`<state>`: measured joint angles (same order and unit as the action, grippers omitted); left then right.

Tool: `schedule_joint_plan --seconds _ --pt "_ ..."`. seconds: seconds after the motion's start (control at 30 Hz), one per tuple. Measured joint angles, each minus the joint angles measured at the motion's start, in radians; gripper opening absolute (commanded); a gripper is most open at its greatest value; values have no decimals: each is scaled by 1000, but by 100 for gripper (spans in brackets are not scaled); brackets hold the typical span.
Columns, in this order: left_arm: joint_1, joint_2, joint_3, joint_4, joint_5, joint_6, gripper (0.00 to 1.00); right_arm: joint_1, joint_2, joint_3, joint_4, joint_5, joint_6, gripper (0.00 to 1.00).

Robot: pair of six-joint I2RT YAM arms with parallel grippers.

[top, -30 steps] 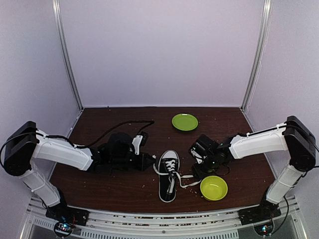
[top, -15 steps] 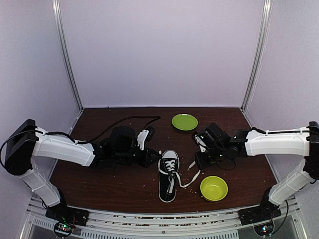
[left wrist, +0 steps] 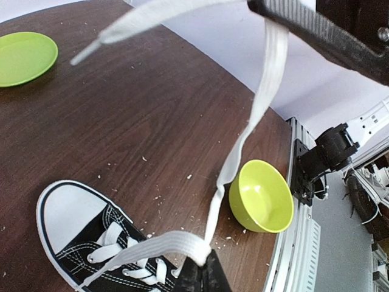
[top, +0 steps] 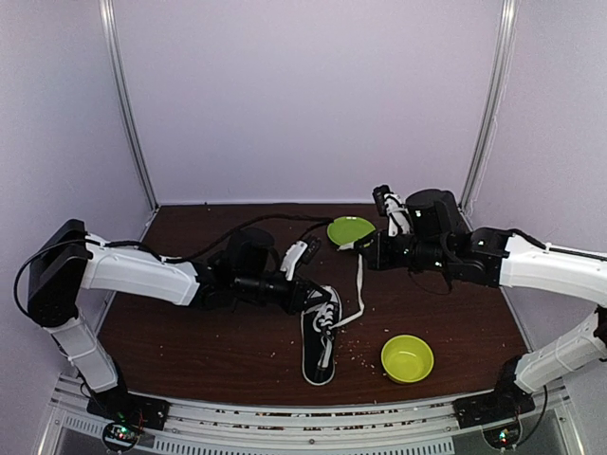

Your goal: Tie the shoes

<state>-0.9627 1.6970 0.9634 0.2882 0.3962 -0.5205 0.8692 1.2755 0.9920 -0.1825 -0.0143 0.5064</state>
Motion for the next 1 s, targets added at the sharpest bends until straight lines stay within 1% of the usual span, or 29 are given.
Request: schedule_joint_plan --seconds 0.2,0.47,1.0 --pt "0 24 39 -3 23 3 4 0 26 23 109 -32 31 0" --pt "9 56 92 -23 23 3 5 0 26 38 206 -47 66 0" --pt "14 95 125 -28 28 2 17 0 71 66 240 -90 89 0"
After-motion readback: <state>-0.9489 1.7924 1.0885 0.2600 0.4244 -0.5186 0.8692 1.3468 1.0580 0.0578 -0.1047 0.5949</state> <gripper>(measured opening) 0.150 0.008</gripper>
